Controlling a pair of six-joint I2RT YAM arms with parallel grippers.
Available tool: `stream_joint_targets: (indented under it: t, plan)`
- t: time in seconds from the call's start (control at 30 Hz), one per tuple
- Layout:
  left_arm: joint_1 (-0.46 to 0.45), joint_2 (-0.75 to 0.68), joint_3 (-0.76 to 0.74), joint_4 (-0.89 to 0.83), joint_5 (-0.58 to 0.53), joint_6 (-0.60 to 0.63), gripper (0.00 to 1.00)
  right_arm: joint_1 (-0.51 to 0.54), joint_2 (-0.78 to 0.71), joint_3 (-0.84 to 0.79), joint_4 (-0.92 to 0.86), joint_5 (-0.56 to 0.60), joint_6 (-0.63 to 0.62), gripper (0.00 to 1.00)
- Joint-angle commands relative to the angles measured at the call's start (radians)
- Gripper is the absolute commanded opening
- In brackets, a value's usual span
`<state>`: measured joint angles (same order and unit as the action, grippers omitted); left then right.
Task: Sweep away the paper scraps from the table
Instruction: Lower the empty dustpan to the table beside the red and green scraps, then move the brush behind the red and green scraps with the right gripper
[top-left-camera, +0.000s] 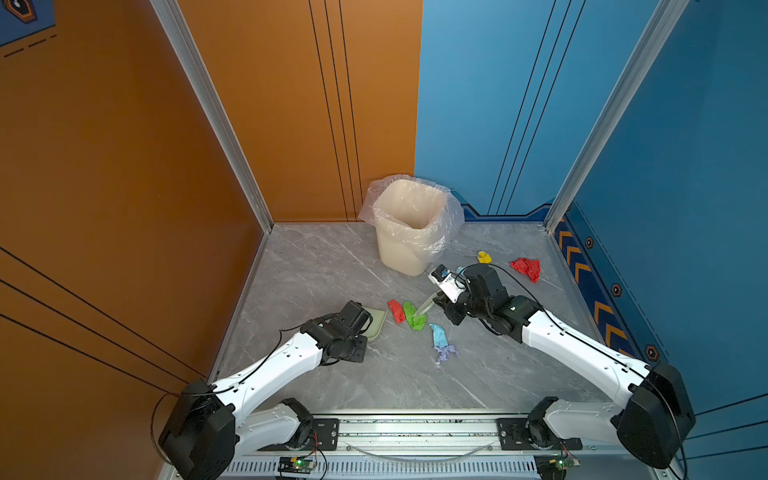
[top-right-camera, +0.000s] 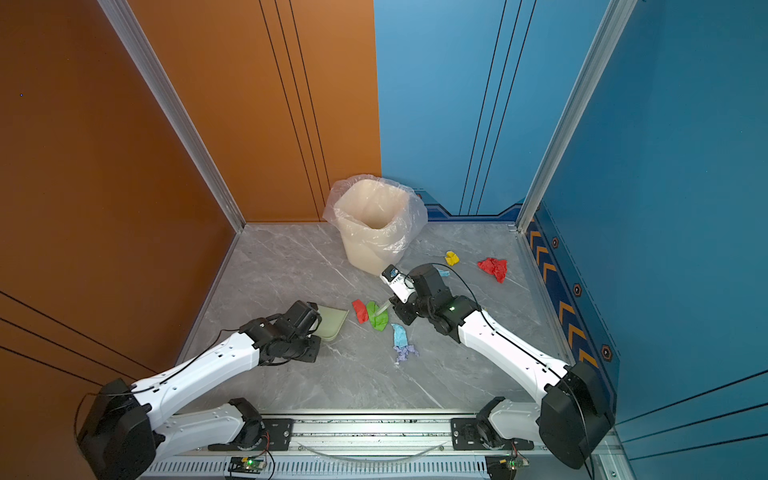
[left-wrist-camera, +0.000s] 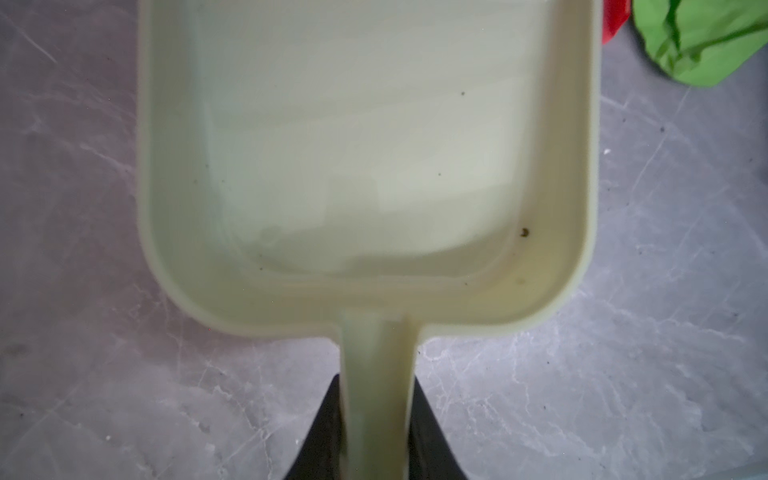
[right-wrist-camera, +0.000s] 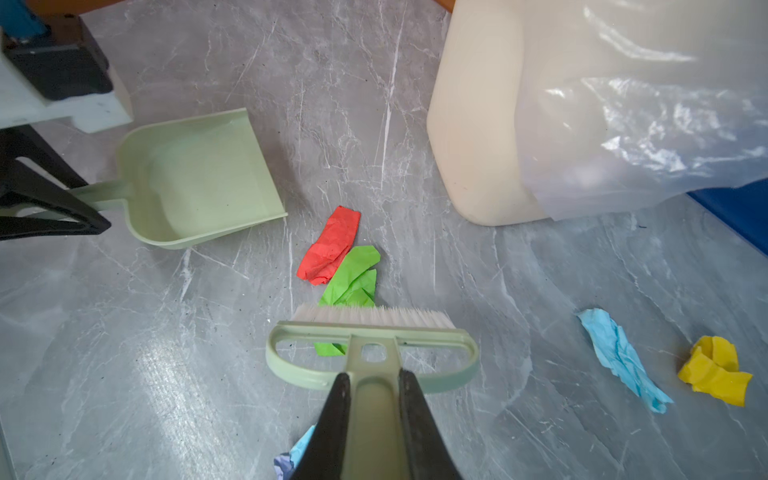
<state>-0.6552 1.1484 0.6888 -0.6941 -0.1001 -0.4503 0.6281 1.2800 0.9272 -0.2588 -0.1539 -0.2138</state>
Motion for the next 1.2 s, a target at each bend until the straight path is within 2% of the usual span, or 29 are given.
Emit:
stream_joint_targets:
  t: [0.0, 0.27, 0.5, 0.63, 0.9, 1.17]
  plan:
    - [-0.022, -0.036, -0.02, -0.027, 0.015, -0.005, 0.0, -0.004, 0.007, -0.024, 0.019, 0.055, -0.014, 0.0]
    - [-0.055, -0.042, -0.014, -0.039, 0.015, -0.014, 0.0, -0.013, 0.04, 0.027, -0.092, 0.046, -0.046, 0.0]
    - [-0.085, 0.02, 0.004, -0.039, 0.04, 0.005, 0.0, -0.022, 0.022, 0.01, -0.078, 0.018, -0.044, 0.0]
    - [-0.112, 0.049, 0.013, -0.039, 0.041, 0.015, 0.0, -0.025, 0.044, 0.004, -0.017, 0.104, -0.003, 0.0]
    - [-0.166, 0.065, 0.025, -0.035, 0.054, 0.046, 0.0, -0.029, 0.155, 0.046, 0.022, 0.203, 0.046, 0.0]
    - [-0.204, 0.091, 0.035, -0.023, 0.077, 0.073, 0.0, -0.016, 0.201, 0.083, 0.019, 0.19, 0.044, 0.0]
